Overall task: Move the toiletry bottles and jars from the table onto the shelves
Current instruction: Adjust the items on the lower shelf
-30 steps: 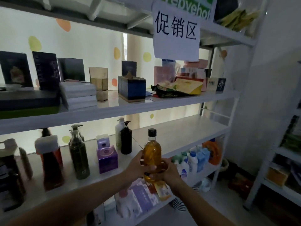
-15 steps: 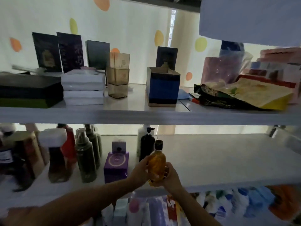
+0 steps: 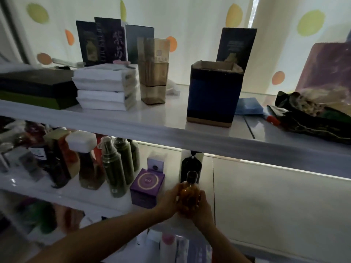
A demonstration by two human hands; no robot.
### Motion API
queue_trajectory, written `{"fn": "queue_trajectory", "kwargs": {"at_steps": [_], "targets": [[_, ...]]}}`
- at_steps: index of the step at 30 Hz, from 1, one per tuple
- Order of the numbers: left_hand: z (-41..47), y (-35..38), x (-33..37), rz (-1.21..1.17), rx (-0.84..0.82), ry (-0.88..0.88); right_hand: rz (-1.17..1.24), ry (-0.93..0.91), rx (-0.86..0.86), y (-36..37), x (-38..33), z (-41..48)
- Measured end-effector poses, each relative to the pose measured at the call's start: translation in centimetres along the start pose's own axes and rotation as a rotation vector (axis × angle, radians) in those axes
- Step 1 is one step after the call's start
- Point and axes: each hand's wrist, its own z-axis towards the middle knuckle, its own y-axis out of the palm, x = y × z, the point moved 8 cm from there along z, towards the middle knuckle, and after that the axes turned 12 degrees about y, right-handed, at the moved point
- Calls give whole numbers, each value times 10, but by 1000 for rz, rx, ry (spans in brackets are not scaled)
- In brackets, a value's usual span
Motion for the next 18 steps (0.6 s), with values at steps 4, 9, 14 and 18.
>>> {"fn": "queue_trajectory", "kwargs": {"at_steps": [4,9,14,18], "targets": [[4,3,-5,-8,-4,-20,6,20,-21,1,10,4],[2,7,-9,-58,-29,-2,1,55,-57,3,19,2],[-4,8,-1,-79,-12,23,-254,-28,-142,3,2,-4],[-15,1,20,-98,-31,141,-280,-147,-153,3,1,-17]]}}
